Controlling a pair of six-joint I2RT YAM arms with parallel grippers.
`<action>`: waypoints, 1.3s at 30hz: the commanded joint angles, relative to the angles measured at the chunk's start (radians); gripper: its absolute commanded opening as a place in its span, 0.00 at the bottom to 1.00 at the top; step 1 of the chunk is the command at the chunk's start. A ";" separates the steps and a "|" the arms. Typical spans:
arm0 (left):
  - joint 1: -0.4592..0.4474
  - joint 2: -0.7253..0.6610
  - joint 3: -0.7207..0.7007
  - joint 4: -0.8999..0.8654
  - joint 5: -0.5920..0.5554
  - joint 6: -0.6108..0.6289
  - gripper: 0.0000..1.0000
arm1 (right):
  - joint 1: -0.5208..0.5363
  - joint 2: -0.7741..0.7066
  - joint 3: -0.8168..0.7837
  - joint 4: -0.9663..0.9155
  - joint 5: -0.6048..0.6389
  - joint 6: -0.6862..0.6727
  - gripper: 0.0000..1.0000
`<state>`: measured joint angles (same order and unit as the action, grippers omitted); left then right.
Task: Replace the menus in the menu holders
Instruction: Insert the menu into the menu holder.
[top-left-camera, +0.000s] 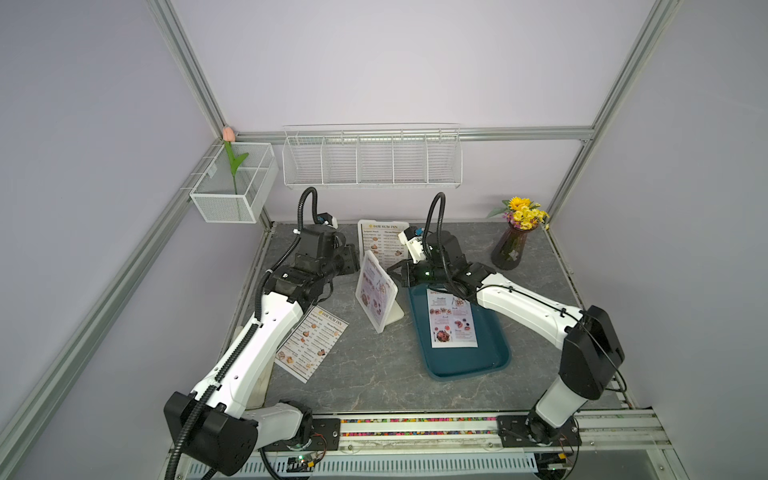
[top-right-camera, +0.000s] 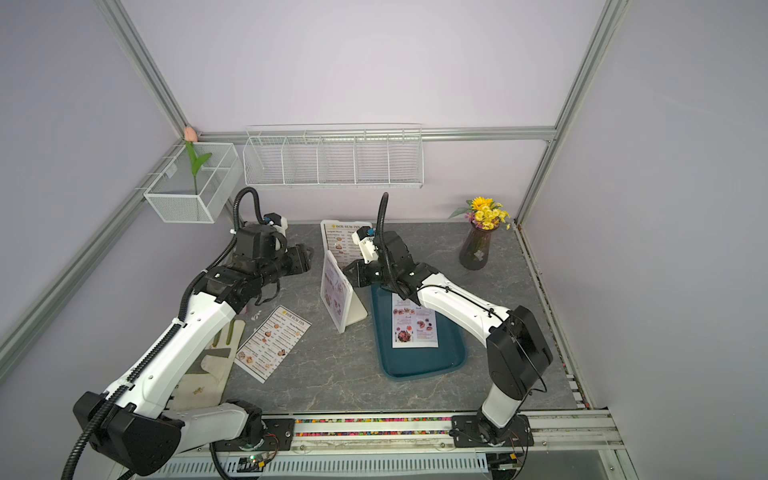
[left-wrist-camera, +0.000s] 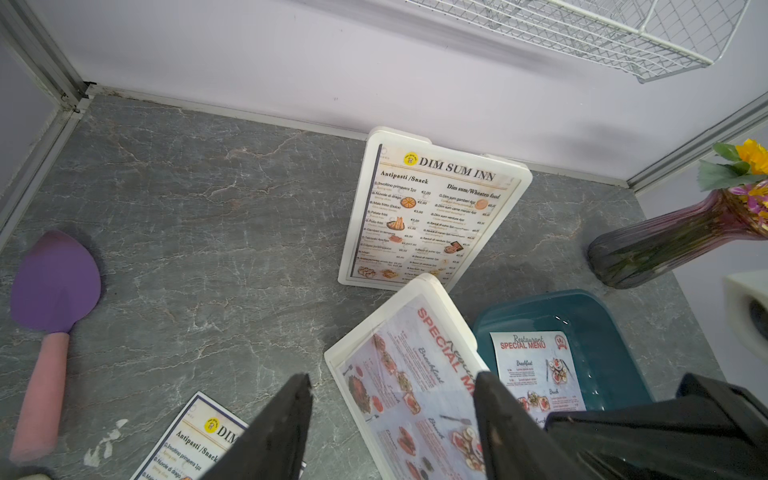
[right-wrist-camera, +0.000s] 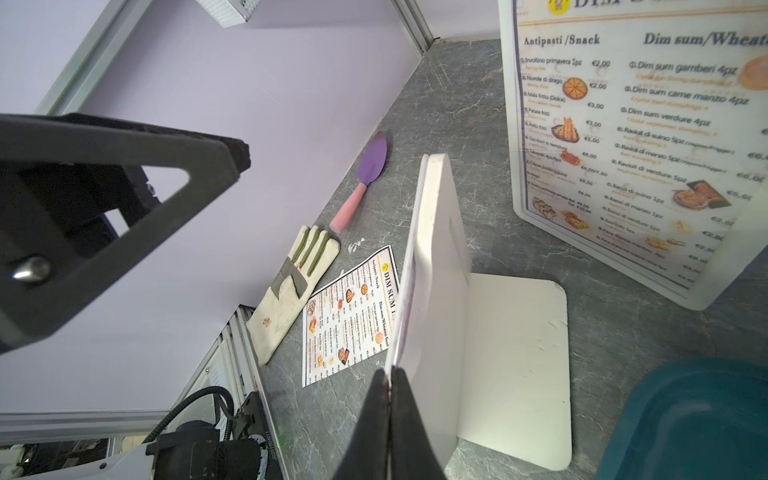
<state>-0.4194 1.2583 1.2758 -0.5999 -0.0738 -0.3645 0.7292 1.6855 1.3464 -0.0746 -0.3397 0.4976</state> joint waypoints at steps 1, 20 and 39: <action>-0.003 -0.009 0.017 0.009 -0.002 0.000 0.65 | 0.006 -0.027 -0.016 -0.021 -0.019 -0.010 0.08; -0.003 -0.005 0.013 0.012 -0.001 0.000 0.65 | 0.020 -0.036 -0.016 -0.057 -0.038 -0.025 0.07; -0.003 -0.003 0.014 0.015 -0.006 -0.002 0.65 | 0.027 -0.056 -0.015 -0.140 -0.053 -0.080 0.07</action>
<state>-0.4194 1.2583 1.2758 -0.5961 -0.0738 -0.3649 0.7444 1.6550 1.3396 -0.1673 -0.3679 0.4477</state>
